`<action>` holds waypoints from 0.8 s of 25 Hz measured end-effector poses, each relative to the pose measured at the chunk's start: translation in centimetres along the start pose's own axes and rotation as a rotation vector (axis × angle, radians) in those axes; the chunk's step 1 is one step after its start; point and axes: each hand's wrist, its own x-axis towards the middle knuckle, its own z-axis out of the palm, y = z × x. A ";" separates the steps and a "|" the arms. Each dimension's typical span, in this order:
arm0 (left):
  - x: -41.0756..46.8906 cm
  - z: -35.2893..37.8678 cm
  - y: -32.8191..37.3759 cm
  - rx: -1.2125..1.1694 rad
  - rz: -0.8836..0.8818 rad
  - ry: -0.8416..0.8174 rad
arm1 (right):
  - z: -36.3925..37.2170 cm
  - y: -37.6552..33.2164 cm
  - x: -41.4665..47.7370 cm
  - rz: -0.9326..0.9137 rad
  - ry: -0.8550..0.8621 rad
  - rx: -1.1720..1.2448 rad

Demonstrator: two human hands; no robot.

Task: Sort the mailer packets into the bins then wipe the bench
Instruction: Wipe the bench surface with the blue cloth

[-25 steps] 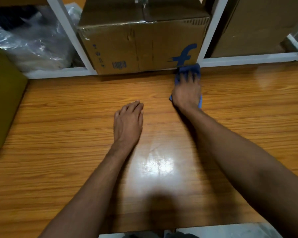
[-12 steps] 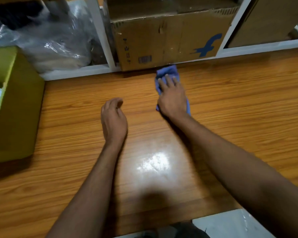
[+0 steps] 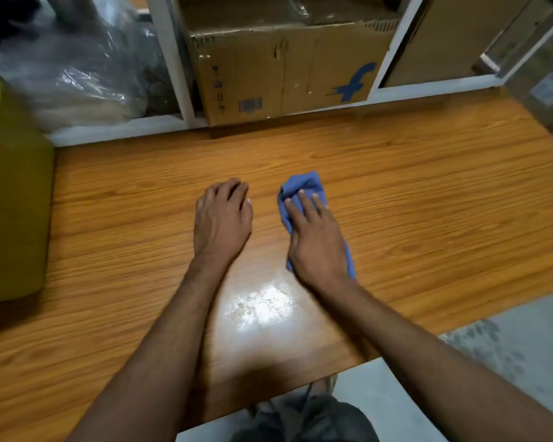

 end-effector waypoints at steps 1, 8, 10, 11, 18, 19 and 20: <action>0.1 0.0 0.0 0.006 0.003 -0.001 | 0.3 -0.2 -2.6 -0.102 0.028 0.028; -0.5 0.5 1.3 0.074 -0.016 -0.059 | -1.4 13.5 -0.3 0.448 0.089 -0.016; -1.5 0.8 2.2 0.048 -0.052 -0.084 | -0.9 6.3 -4.7 0.260 0.092 0.089; -2.2 0.8 2.8 0.045 -0.074 -0.085 | -1.0 3.2 -7.8 0.100 0.050 0.133; -9.0 -0.4 6.5 -0.015 -0.102 -0.098 | -2.9 16.7 -7.7 0.488 0.137 0.093; -9.8 -0.6 6.8 -0.012 -0.102 -0.087 | -2.8 15.9 -8.2 0.432 0.153 0.046; -10.4 -0.7 7.0 -0.014 -0.104 -0.086 | -2.2 13.5 -9.3 0.312 0.163 0.007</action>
